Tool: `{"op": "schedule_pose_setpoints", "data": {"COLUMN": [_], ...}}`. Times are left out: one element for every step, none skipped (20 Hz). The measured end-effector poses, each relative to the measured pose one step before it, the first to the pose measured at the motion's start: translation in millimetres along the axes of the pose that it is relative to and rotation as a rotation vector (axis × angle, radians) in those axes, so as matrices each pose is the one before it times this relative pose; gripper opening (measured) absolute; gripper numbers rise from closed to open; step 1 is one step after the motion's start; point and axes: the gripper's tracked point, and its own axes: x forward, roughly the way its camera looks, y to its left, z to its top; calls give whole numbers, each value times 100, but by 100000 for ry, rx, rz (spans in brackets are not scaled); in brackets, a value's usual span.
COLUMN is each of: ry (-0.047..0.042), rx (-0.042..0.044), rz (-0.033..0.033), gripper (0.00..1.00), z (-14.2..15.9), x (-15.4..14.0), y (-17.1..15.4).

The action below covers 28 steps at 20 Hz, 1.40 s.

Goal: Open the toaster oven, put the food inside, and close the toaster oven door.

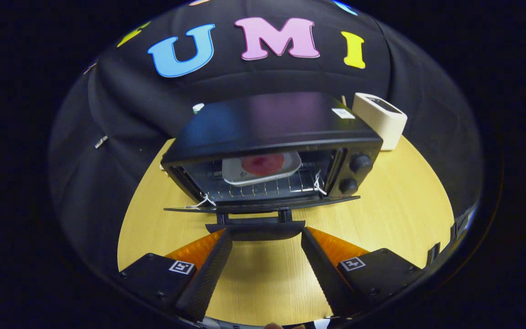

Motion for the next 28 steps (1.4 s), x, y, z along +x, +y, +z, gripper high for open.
{"op": "schedule_pose_setpoints", "data": {"ry": [-2614, -3222, -3522, -3296, -2802, -1549, -829, -663, -1087, -1322, -1756, -1740, -2067, -1915, -1698, -1697, -1192, -1014, -1333, -1986, -2033, -2823, -2515, -2860, -2848, -2460, -2444, -1987], "rx": [-764, -516, -537, -522, -712, -851, -767, -486, -209, -71, -192, -425, -433, -438, -106, 271, 595, 839, 643, 338, 81, -155, -437, -497, -543, -354, 63, 701], "rz": [308, 384, 93, 121, 103, 75, 320, 437, 514, 423, 229, 156, 204, 49, 123, -33, 83, 23, -139, -96, -177, -42, -146, -315, -180, 22, 287, 349], "gripper": [99, 99, 99, 99, 99, 99, 99, 99, 99, 99, 99, 99, 99, 99, 99, 99, 99, 99, 99, 99, 99, 99, 99, 99, 99, 99, 99, 98], "z": [1075, 1095, 877, 895, 669, 386, 320, 339, 394, 483, 620, 660, 779, 711, 842, 881, 868, 762, 986, 1047, 1129, 1321, 1139, 1257, 1320, 1163, 1254, 1071], "x": [-510, -485, -634, -413, -131, -51, 4, -186, -358, -446, -394, -459, -419, -476, -411, -318, -388, -341, -429, -400, -398, -449, -321, -421, -322, -343, -383, -382], "y": [90, 126, -53, 15, -41, -51, -218, -130, -127, -202, -249, -379, -402, -386, -416, -511, -445, -434, -532, -491, -463, -474, -392, -475, -405, -338, -317, -290]}}
